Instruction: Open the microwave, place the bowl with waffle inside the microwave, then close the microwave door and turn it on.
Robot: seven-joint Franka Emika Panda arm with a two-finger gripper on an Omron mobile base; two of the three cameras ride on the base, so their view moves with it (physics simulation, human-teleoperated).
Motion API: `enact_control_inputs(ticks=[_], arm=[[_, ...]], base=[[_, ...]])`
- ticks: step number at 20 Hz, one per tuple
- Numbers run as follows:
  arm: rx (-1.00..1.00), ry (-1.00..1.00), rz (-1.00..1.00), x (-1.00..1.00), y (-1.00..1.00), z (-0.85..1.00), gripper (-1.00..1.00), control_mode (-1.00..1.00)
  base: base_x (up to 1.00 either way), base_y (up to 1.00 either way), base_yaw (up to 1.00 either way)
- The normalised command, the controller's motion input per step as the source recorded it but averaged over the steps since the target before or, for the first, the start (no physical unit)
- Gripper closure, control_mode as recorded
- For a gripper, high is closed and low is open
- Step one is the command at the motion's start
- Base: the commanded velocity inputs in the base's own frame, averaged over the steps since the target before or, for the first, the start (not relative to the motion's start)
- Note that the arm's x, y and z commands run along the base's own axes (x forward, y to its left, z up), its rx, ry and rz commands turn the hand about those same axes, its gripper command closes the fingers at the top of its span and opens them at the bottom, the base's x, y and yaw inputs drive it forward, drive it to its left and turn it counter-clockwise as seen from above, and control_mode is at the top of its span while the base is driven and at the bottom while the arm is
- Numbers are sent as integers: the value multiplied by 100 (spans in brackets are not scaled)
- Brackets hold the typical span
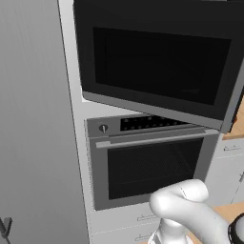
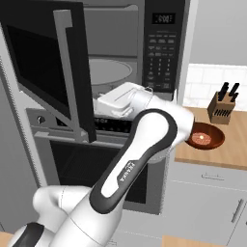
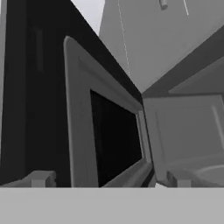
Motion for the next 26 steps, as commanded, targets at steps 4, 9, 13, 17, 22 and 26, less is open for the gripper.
enact_control_inputs(ticks=[4, 9, 13, 17, 22, 26], arm=[[0, 3, 17, 3, 39, -7, -100, -100], [0, 1, 24, -26, 63, 0, -100, -100], [0, 0, 22, -33, 89, 0, -100, -100], [0, 0, 10, -35, 99, 0, -100, -100], [-1, 0, 0, -20, 100, 0, -100, -100], [0, 0, 0, -50, 99, 0, -100, -100]], base=[[0, 0, 0], [0, 0, 0], [0, 0, 0], [0, 0, 0], [0, 0, 0], [0, 0, 0]])
